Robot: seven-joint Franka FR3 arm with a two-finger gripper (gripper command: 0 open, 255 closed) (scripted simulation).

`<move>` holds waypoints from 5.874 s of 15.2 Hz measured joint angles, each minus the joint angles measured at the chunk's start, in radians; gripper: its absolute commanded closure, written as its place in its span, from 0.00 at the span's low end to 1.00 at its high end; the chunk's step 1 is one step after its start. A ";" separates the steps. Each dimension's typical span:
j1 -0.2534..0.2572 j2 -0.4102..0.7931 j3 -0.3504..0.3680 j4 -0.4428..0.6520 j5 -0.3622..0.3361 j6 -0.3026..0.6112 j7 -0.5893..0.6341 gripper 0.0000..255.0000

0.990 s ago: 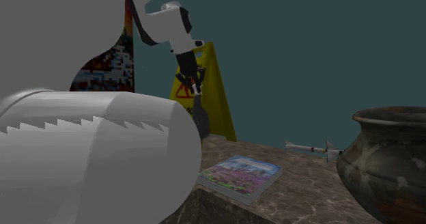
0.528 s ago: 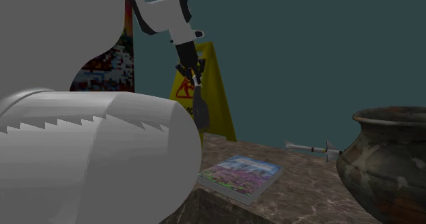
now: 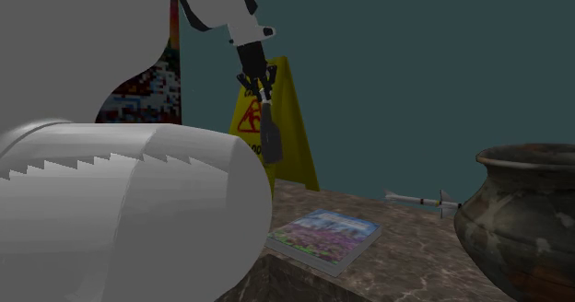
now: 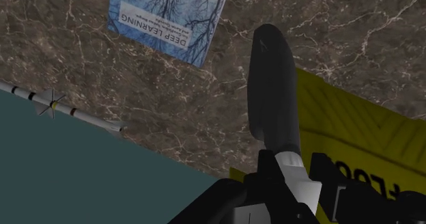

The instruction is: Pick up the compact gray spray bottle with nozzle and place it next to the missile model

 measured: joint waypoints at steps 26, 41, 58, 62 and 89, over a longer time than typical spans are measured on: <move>-0.050 0.140 -0.018 0.480 0.041 -0.317 -0.139 1.00; -0.266 0.056 -0.123 0.154 0.144 -0.023 -0.410 1.00; -0.488 0.223 -0.192 0.173 0.296 0.145 -0.701 1.00; -0.484 0.216 -0.191 0.110 0.294 0.202 -0.698 1.00; -0.478 0.251 -0.183 -0.152 0.304 0.498 -0.698 1.00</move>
